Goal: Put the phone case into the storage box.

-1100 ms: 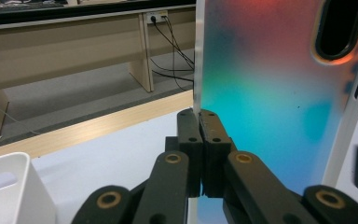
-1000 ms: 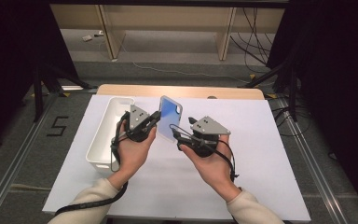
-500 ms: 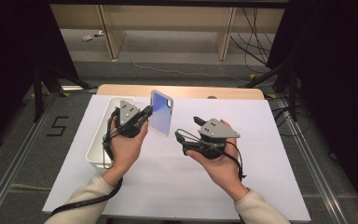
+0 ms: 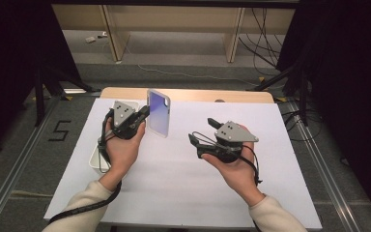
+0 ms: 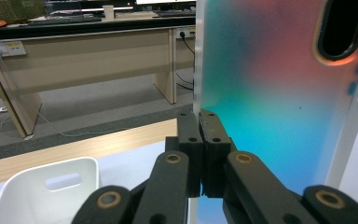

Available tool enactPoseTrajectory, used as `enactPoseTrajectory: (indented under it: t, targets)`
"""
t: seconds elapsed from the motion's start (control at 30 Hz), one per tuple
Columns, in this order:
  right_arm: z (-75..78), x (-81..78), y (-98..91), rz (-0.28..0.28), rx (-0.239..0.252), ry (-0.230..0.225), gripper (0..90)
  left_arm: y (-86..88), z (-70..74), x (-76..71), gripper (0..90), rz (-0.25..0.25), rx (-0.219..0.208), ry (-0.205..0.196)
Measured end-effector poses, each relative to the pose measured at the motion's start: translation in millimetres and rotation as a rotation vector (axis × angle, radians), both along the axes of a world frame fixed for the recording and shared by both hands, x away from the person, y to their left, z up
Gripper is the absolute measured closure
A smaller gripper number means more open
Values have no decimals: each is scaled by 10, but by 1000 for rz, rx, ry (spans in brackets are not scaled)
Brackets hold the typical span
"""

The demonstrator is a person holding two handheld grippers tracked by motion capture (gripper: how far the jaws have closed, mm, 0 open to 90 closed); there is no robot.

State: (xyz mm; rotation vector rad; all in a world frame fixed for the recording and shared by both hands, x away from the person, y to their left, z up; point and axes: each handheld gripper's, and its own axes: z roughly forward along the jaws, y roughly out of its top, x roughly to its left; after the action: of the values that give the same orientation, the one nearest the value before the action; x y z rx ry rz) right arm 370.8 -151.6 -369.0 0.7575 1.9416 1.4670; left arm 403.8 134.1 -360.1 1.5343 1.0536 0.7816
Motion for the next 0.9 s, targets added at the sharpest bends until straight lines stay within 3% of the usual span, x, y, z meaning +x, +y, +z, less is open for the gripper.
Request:
enactPoseTrajectory:
  t: [0.5,0.9]
  targets:
    - [-7,13,-119,-2,2,-16,223,156,22,19,886,36,-10,-5]
    - [-31,13,-234,-11,13,4,217,321,64,39,887,84,-20,-16]
